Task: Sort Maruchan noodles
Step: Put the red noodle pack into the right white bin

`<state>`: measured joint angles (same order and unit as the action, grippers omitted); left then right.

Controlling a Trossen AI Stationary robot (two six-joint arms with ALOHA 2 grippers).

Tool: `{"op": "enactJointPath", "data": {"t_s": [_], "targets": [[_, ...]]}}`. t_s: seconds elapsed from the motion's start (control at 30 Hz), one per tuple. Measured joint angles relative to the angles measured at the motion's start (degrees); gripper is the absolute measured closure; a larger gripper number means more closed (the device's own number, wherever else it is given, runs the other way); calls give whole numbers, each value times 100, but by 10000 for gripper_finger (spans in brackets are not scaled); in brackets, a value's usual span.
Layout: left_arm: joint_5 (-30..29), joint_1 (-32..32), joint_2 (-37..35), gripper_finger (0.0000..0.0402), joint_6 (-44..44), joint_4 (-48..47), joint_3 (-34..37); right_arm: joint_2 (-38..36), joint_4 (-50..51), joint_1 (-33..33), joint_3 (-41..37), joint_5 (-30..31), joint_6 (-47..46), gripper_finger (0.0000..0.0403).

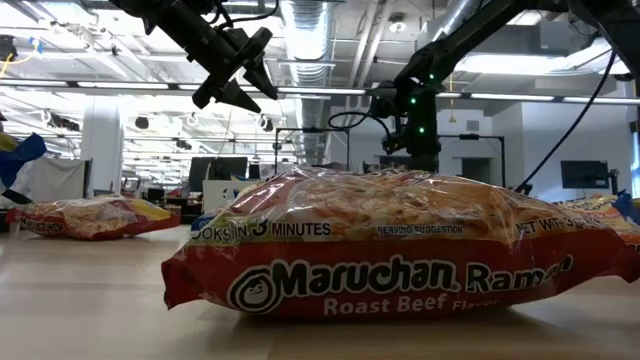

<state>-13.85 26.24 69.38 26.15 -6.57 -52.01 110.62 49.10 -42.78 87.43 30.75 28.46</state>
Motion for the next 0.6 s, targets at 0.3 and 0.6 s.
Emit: {"op": "enactJointPath", "data": {"t_s": [0.3, 0.6], "targets": [[0, 0, 0, 194, -1, 0, 0, -21, 19, -16, 423, 78, 6, 211], [0, 0, 0, 194, -2, -2, 0, -27, 257, 18, 519, -202, 3, 211]]}}
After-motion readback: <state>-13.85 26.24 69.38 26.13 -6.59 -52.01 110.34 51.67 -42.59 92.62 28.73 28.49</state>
